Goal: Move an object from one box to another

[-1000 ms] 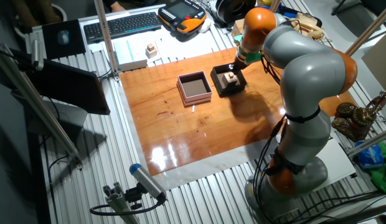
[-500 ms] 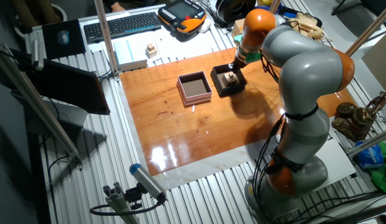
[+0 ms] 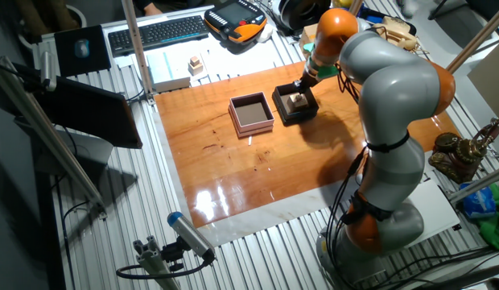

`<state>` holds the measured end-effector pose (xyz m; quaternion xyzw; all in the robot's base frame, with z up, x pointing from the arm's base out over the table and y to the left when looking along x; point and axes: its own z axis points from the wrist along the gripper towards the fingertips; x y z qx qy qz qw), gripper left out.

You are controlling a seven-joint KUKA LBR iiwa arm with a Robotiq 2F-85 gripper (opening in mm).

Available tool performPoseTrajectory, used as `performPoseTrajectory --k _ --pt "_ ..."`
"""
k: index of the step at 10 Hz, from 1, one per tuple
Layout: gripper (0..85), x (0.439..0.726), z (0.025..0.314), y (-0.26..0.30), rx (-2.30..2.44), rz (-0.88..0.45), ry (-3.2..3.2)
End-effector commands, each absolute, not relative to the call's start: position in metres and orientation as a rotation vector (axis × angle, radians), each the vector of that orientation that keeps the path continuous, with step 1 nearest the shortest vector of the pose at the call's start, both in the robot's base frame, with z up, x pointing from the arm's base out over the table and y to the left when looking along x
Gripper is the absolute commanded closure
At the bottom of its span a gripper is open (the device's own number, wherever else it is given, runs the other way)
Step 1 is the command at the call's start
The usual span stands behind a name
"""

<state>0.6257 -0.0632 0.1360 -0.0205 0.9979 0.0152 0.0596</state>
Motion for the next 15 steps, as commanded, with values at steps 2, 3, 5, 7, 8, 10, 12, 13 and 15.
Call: performPoseTrajectory --k 2,3,5,7,8,10,12,13,15 --pt "34.0 0.626 0.136 -0.063 -0.066 0.029 3.014" --pt "34.0 0.626 0.135 -0.064 -0.073 0.021 3.011" --pt "34.0 0.625 0.129 -0.065 -0.085 0.023 3.009" --pt "51.0 0.622 0.123 -0.064 -0.090 0.013 3.006" --pt "51.0 0.620 0.119 -0.062 -0.090 0.008 3.005" --pt "51.0 0.617 0.116 -0.062 -0.085 0.004 2.999" --pt "34.0 0.618 0.114 -0.062 -0.089 -0.010 3.000" --pt "34.0 0.618 0.112 -0.062 -0.089 -0.010 3.000" --pt "34.0 0.618 0.108 -0.061 -0.088 -0.006 2.999"
